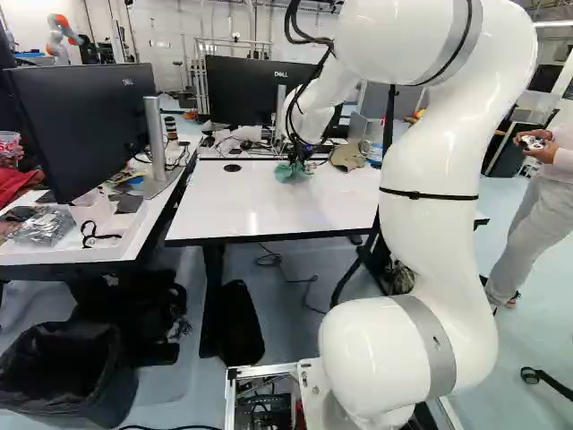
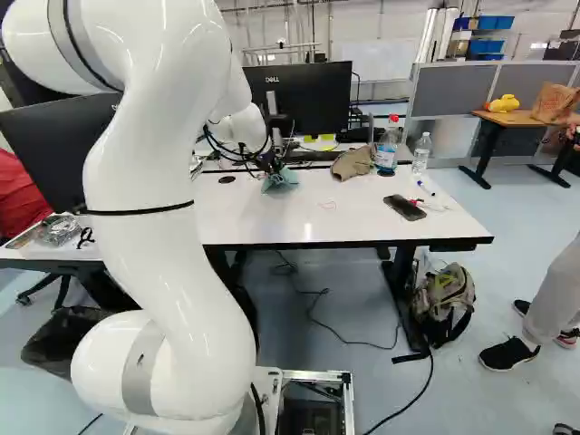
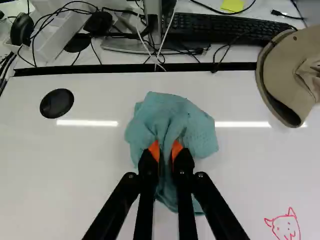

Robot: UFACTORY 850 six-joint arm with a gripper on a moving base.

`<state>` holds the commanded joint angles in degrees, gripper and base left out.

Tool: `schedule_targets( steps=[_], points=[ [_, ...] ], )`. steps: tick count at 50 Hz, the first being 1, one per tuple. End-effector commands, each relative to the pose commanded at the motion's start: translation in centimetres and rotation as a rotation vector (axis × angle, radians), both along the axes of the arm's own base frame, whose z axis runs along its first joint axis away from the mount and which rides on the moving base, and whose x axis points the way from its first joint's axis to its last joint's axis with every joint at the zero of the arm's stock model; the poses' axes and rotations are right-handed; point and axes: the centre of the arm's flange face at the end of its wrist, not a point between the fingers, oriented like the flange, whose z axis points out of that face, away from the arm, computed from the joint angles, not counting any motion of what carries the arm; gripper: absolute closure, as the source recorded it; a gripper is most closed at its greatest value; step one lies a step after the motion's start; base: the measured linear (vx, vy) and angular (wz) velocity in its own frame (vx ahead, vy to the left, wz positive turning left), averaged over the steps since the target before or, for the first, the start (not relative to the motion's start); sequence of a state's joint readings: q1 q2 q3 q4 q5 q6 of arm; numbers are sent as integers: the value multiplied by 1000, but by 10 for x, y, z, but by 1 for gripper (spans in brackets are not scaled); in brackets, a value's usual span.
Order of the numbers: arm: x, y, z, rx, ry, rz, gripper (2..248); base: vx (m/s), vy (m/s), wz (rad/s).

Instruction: Clean the table with the green towel

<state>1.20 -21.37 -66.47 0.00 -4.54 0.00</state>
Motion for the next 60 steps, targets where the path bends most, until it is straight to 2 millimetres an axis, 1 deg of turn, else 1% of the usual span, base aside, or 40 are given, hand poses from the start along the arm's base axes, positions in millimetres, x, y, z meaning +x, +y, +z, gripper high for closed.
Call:
schedule_targets(
  steps=[31,52,60],
  points=[
    [-60,0,3,-1,29,2,204,0,0,0],
    [-60,0,3,-1,29,2,204,0,0,0],
    [-53,-5,9,0,15,-7,204,0,0,0]
  ],
)
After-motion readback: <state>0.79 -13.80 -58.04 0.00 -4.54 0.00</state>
